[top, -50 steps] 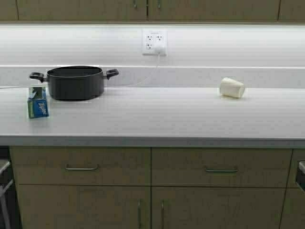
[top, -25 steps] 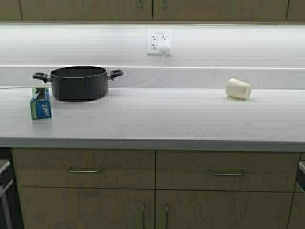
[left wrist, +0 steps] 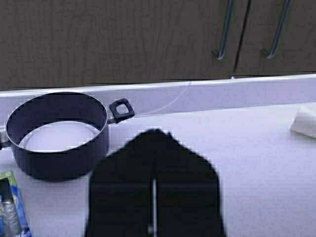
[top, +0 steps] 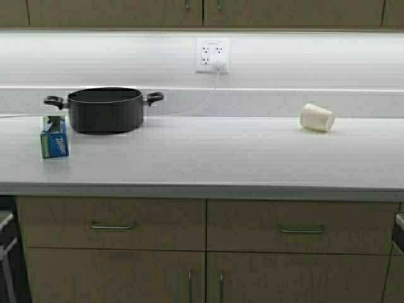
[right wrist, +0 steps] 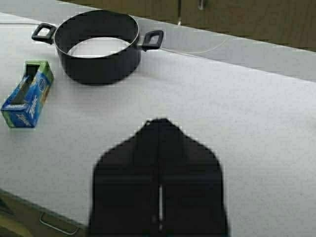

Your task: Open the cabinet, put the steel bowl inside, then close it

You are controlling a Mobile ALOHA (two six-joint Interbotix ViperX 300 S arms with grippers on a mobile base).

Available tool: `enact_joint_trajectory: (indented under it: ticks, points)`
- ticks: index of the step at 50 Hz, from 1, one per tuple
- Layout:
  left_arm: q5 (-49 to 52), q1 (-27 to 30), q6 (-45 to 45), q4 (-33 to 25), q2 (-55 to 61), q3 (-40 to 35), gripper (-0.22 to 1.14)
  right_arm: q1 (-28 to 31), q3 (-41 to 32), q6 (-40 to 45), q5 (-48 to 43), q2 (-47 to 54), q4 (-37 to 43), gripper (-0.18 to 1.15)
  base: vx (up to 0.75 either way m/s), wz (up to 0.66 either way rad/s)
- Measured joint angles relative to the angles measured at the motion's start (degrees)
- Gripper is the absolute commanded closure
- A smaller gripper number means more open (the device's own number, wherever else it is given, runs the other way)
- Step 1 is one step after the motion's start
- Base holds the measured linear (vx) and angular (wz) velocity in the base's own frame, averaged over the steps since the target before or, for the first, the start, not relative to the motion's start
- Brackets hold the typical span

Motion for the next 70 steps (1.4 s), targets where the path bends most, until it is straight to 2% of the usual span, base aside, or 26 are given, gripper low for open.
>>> enact_joint_trajectory:
  ticks: [40,70]
  points:
    - [0.0,0.0,-0.6,0.0,-1.5,3.7,0.87,-0.1,1.8,0.2,0.4,0.0,-0.2,0.91,0.03,-0.01]
    - [-0.9,0.0,-0.4,0.0,-1.5,3.8,0.87,-0.1,1.8,0.1,0.4,0.1,-0.2,0.91,0.0,-0.01]
